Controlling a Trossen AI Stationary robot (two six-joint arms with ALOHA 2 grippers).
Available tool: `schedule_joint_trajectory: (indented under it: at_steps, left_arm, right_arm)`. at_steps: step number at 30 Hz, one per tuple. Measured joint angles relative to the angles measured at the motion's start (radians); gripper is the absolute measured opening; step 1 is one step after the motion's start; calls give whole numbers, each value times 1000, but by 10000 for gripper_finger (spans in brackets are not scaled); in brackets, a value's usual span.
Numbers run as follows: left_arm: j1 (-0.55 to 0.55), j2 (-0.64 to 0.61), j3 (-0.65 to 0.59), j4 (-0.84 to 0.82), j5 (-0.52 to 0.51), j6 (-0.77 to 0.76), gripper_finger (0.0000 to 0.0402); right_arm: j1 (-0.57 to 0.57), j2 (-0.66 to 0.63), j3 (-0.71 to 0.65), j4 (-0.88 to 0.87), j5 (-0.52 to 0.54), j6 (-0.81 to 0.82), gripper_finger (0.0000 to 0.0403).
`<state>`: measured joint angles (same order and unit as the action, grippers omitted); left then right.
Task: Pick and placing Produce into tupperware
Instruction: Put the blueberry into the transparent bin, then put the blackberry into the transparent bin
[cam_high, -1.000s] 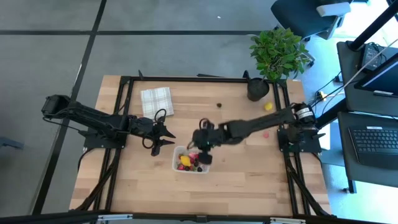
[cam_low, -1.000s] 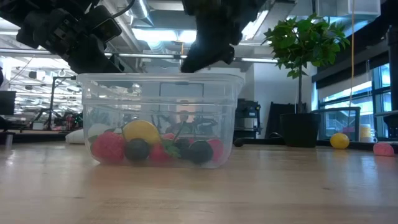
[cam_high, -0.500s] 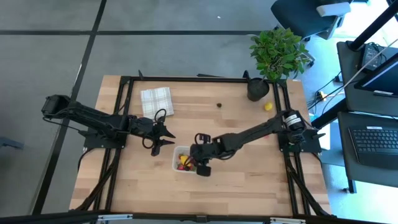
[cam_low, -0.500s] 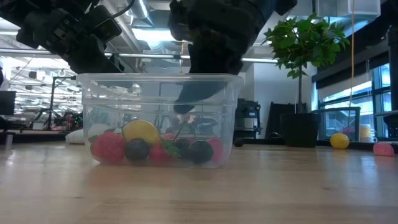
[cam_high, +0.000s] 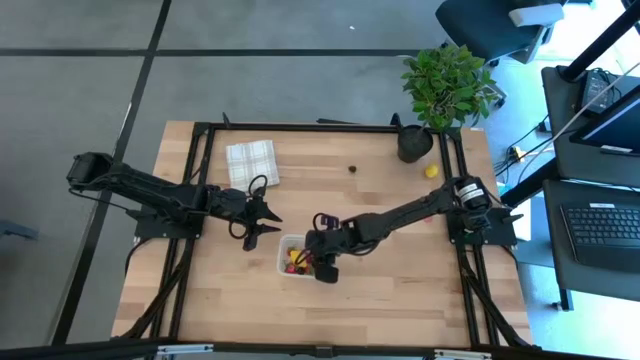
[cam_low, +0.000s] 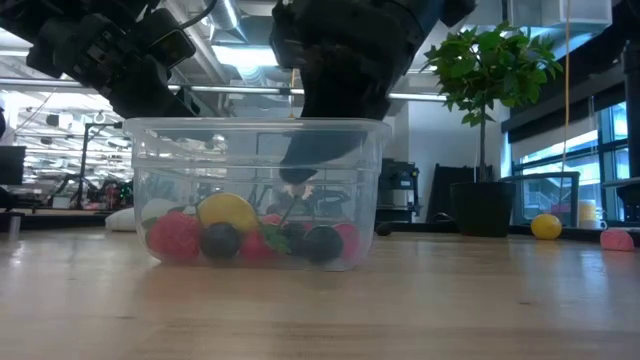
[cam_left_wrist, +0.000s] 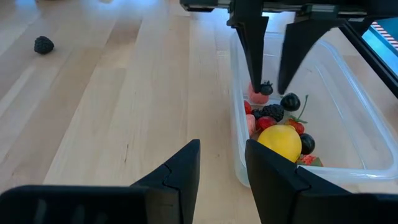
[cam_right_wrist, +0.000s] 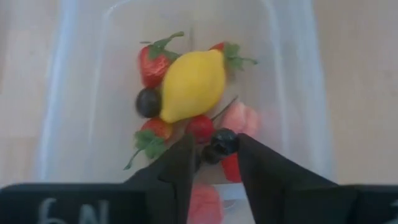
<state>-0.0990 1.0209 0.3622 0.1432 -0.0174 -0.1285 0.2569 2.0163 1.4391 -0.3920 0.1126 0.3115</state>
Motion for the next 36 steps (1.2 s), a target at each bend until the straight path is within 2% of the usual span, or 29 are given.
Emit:
schedule_joint_trajectory:
  at_steps: [4, 9, 14, 20, 24, 28, 32, 36]
  left_arm:
    - [0, 0, 0, 0, 0, 0, 121]
    - [0, 0, 0, 0, 0, 0, 121]
    - [0, 0, 0, 0, 0, 0, 121]
    - [0, 0, 0, 0, 0, 0, 121]
    - [0, 0, 0, 0, 0, 0, 121]
    - [0, 0, 0, 0, 0, -1, 121]
    - [0, 0, 0, 0, 0, -3, 121]
    - [0, 0, 0, 0, 0, -4, 121]
  right_arm:
    - [-5, 0, 0, 0, -75, -1, 168]
    - [-5, -2, 0, -4, -83, 1, 228]
    - [-5, -4, 42, -69, -83, -3, 261]
    - [-5, -5, 138, -229, -81, -39, 270]
    - [-15, -5, 268, -476, -46, -192, 271]
    - [-30, -6, 375, -656, 25, -177, 271]
    - [-94, -7, 468, -775, 24, -123, 271]
    - [-205, -6, 502, -881, 62, -110, 271]
